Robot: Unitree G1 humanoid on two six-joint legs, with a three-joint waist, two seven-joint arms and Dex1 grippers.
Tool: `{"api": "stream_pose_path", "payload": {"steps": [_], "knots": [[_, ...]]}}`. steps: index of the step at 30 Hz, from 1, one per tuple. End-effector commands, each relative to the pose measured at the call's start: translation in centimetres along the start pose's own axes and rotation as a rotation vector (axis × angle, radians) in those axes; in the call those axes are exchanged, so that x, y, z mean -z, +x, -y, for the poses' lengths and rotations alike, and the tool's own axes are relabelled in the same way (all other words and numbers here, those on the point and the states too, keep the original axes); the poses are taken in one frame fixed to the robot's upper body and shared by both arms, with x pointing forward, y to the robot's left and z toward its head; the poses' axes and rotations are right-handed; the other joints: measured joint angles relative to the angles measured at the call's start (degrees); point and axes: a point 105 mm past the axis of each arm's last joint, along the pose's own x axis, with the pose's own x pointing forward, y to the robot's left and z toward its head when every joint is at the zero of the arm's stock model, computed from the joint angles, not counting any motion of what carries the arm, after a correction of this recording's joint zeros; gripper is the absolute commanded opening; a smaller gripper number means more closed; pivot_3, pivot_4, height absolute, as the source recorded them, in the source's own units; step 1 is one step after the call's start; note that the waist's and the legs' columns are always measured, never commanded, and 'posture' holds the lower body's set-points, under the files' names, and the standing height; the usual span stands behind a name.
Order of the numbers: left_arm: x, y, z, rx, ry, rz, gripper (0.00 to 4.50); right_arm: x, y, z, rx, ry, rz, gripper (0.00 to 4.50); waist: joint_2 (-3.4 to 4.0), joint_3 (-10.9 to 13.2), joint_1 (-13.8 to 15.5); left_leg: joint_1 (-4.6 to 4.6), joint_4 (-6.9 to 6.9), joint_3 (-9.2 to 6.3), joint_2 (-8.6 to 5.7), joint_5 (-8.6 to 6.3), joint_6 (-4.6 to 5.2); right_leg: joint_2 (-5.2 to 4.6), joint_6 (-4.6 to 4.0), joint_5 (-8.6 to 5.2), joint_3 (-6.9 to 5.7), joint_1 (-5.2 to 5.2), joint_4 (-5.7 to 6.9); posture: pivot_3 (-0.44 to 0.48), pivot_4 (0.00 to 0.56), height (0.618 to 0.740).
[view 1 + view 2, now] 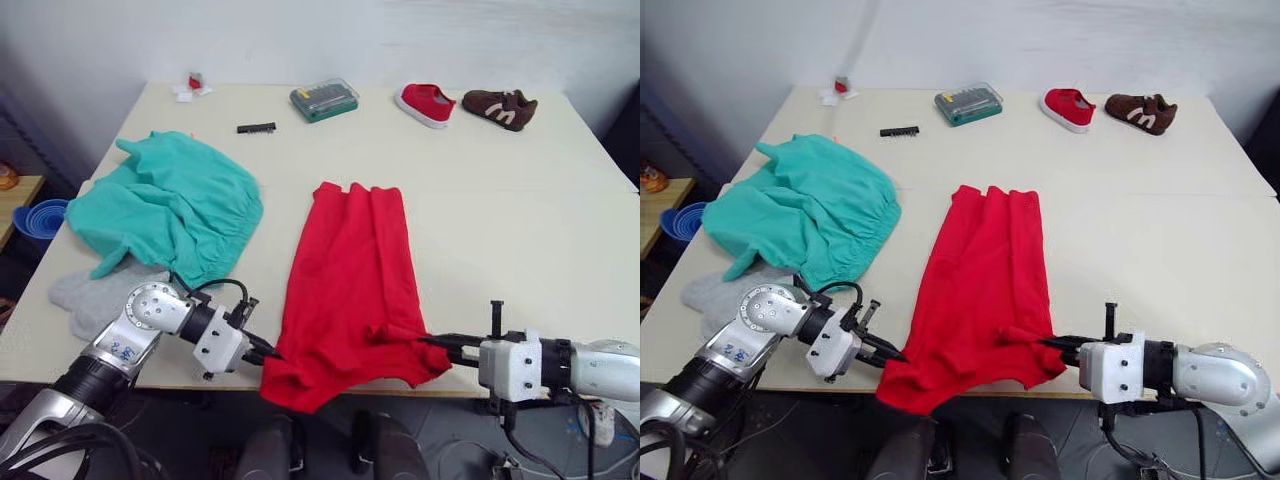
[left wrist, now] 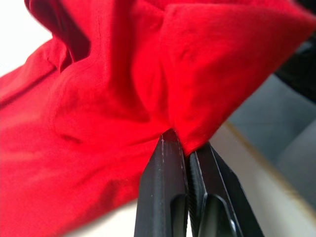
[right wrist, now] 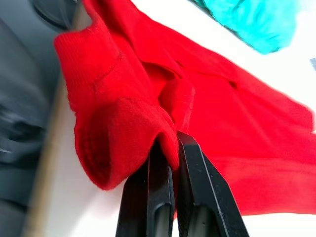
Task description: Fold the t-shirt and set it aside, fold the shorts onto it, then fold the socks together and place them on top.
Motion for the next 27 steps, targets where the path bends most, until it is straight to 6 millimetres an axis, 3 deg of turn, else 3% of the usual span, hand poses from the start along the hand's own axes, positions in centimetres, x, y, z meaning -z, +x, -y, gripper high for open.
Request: {"api": "stream_pose_path", "payload": {"steps": [1,8,12,16,23,25,27], "knots": [[-1.5,-0.4,-0.1,-0.019,-0.006,0.038,0.00,-1.5,-0.4,-0.8,-0.051,0.078,0.038,0.04,0.00,0.00,0.21,0.00,-0.01,0.00,0.00,-0.01,0.01,0.01,0.00,-0.01,0.02,0.00,-0.02,0.000,0.150,0.740],[-2.6,-0.4,0.9,-0.005,-0.070,0.061,0.00,-2.3,-0.5,-3.3,-0.186,0.206,0.056,0.04,0.01,0.01,0.28,-0.06,-0.05,0.00,0.00,0.05,-0.37,0.04,0.09,-0.03,-0.03,-0.04,-0.14,0.000,0.150,0.740],[-3.4,-0.6,0.3,-0.009,-0.163,0.089,0.00,-1.8,-0.8,-3.0,-0.177,0.205,0.035,0.04,0.02,0.01,0.28,-0.06,-0.06,0.00,0.00,0.04,-0.36,0.05,0.10,-0.02,-0.02,-0.02,-0.16,0.000,0.150,0.740],[-3.3,-1.3,-3.2,-0.160,-0.238,0.122,0.00,-0.4,-1.0,0.4,-0.026,0.209,0.027,0.04,0.03,0.03,0.35,-0.06,-0.06,-0.01,0.01,-0.08,-0.13,0.09,0.00,-0.08,0.08,0.00,-0.22,0.000,0.150,0.740],[-2.3,-3.8,-10.2,-0.435,-0.452,0.208,0.00,0.4,-0.4,7.0,0.087,0.183,0.018,0.04,0.03,0.03,0.19,-0.11,-0.06,0.00,0.01,0.14,-0.49,0.13,0.10,-0.02,-0.04,-0.13,-0.11,0.000,0.150,0.740],[-1.9,-4.2,-11.4,-0.480,-0.504,0.226,0.00,0.9,0.0,8.4,0.112,0.159,0.001,0.04,0.03,0.04,0.13,-0.14,-0.05,0.01,0.02,0.15,-0.50,0.18,0.10,-0.02,-0.08,-0.16,-0.06,0.000,0.150,0.740],[-1.1,-4.6,-13.4,-0.550,-0.597,0.257,0.00,2.2,0.9,11.4,0.165,0.146,-0.048,0.04,0.02,0.04,0.01,-0.18,-0.04,0.02,0.02,0.28,-0.27,0.24,0.10,-0.03,-0.13,-0.17,-0.04,0.000,0.150,0.740]]}}
